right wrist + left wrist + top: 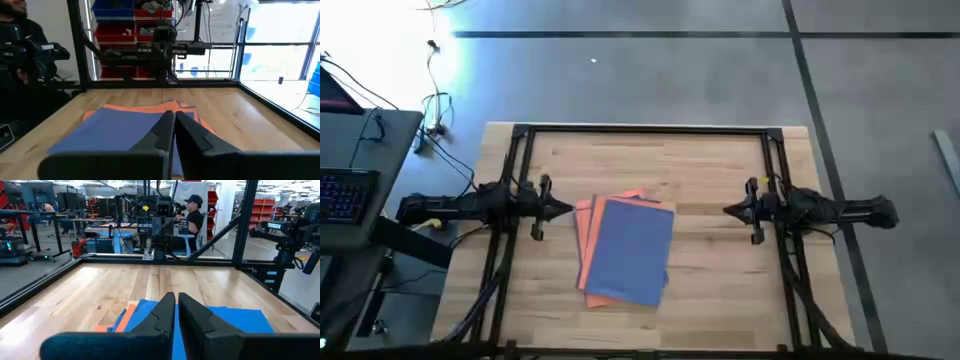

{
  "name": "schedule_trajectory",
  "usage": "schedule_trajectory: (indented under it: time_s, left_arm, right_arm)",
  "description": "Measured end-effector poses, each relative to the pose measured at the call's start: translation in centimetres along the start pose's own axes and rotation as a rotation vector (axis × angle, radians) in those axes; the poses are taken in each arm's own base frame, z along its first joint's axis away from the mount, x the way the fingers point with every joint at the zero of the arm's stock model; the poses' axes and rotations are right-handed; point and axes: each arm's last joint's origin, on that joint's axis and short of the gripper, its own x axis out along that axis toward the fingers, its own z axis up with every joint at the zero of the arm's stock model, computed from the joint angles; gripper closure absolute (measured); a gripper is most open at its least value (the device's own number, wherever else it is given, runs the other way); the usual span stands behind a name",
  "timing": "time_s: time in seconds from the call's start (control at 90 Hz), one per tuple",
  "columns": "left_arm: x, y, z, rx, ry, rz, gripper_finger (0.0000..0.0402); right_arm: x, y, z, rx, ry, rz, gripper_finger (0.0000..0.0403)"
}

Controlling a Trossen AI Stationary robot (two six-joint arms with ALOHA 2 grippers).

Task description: Organize paper

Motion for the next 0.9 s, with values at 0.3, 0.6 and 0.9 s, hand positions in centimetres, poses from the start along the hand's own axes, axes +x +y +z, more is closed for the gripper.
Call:
schedule_trajectory:
  time_s: [0.3, 0.6, 0.9]
  left_arm:
    - [0.0, 0.0, 0.0, 0.0, 0.0, 0.0, 0.0401]
    - [0.0, 0.0, 0.0, 0.0, 0.0, 0.0, 0.0401]
    - [0.0, 0.0, 0.0, -0.023, 0.0, 0.0, 0.0401]
  right_arm:
    - [0.0, 0.0, 0.0, 0.0, 0.0, 0.0, 0.0402]
    - [0.0, 0.0, 0.0, 0.0, 0.0, 0.0, 0.0402]
    - [-0.02, -0.37, 0.35, -0.318, -0.018, -0.108, 0.0402]
